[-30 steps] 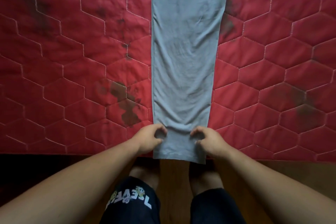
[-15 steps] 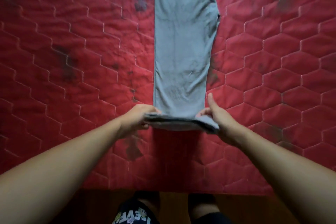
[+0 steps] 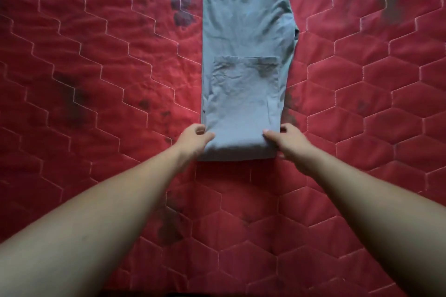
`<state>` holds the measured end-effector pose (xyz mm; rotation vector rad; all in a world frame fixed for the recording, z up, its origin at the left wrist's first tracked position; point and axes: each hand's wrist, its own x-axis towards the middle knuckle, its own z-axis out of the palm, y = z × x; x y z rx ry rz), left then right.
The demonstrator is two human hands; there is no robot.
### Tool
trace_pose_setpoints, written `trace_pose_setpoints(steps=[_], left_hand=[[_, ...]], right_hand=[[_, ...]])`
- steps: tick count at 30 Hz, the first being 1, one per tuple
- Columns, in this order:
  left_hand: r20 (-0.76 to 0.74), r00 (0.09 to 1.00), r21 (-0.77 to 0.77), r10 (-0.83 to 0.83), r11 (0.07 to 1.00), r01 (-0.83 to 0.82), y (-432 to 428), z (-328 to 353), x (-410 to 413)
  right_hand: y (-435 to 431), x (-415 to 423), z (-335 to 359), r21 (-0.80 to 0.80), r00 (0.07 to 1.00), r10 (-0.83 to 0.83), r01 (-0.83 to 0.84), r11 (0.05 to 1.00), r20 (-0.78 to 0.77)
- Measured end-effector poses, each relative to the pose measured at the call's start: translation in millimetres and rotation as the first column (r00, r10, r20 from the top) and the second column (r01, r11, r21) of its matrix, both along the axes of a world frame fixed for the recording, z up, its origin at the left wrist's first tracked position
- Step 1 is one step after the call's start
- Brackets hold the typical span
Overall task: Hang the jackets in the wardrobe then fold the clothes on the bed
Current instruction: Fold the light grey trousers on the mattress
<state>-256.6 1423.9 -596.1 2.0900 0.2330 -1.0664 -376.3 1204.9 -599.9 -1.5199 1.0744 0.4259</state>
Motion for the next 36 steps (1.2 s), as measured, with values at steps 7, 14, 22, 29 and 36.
trace_pose_setpoints(steps=[7,14,22,29,36], left_hand=[[-0.010,0.991,-0.003,0.134,0.991,-0.134,13.1,-8.7,-27.6],[-0.103,0.995,0.053,0.007,0.999,-0.002,36.3,-17.2,-33.3],[-0.074,0.996,-0.018,-0.047,0.999,0.046,38.0,-33.9,-39.0],[-0.159,0.986,-0.033,-0.054,0.998,0.049,55.7,-44.4,-53.4],[-0.347,0.913,-0.079,-0.215,0.977,0.200,68.6,-48.7,-72.5]], right_hand=[[10.4,-16.9,7.7,0.049,0.970,0.065,-0.078,0.996,0.233],[8.1,-28.9,-1.3,-0.065,0.959,0.283,-0.280,0.958,0.030],[17.6,-38.5,-19.2,-0.203,0.992,0.105,-0.088,0.975,0.075],[19.5,-37.9,-35.6,-0.166,0.927,0.354,-0.370,0.914,-0.121],[20.1,-69.3,-38.1,0.085,0.871,0.439,-0.431,0.898,-0.220]])
